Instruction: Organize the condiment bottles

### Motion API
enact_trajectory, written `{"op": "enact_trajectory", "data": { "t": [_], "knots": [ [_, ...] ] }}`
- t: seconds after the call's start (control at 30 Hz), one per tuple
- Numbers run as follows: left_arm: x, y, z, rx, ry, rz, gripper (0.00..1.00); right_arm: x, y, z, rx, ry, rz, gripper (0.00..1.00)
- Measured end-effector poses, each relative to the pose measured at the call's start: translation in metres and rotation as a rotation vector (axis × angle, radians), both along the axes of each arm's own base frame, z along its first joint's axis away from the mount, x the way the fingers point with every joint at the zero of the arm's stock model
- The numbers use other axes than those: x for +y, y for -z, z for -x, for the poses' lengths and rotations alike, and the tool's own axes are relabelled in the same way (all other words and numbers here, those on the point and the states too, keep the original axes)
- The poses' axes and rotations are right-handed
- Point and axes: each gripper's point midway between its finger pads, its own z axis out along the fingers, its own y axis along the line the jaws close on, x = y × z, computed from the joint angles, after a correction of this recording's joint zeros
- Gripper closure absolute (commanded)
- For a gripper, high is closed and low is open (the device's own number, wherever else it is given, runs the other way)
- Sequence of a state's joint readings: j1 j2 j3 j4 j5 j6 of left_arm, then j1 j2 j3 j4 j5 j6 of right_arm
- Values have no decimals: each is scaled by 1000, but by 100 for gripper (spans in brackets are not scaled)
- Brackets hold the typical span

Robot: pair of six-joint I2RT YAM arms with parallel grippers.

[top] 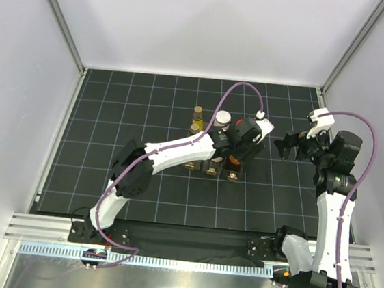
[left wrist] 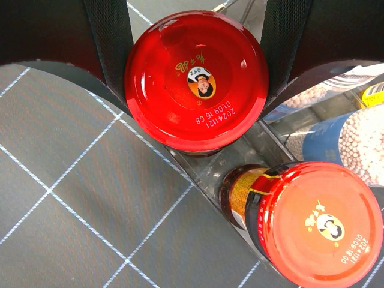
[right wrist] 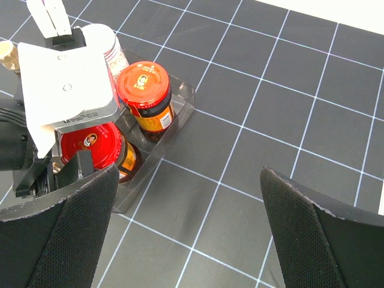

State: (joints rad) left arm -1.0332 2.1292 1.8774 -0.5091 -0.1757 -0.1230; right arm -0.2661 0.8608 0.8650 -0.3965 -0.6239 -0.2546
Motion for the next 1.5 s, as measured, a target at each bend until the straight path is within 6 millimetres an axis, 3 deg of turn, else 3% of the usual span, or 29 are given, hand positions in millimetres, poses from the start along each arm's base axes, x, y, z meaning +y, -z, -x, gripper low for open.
{"op": "enact_trajectory", "data": {
  "t": [0.23,0.43,0.67,0.77,0.87,1.03,1.17,1.3,1.37,1.5],
  "knots": [
    [-1,-2,-2,-9,-7,7,25,1,-1,1,-5,-2,0,0],
    [-14,-29,-14,-68,-20,86,23,-1,-1,1,-4,1,-4,0],
    [-14,-47,-13,-87,-19,116,21,-2,-1,2,-7,9,-4,0],
    [-9,-73,-14,-120,-30,148,14,-4,-3,3,-16,14,-3,0],
    [10,-114,-13,-185,-73,188,3,-7,-7,3,-24,35,-10,0],
    [87,-181,-4,-317,-204,272,0,-25,-16,-1,-44,176,-34,0],
    [185,-203,-14,-344,-394,369,0,-44,-25,-2,-73,304,-40,0],
    [321,-173,-42,-316,-736,413,0,-50,-29,0,-89,343,-28,0],
    [375,-148,-37,-283,-882,413,0,-51,-32,2,-101,349,-20,0],
    [431,-131,-20,-272,-1035,422,0,-57,-39,7,-128,387,-5,0]
  ]
}}
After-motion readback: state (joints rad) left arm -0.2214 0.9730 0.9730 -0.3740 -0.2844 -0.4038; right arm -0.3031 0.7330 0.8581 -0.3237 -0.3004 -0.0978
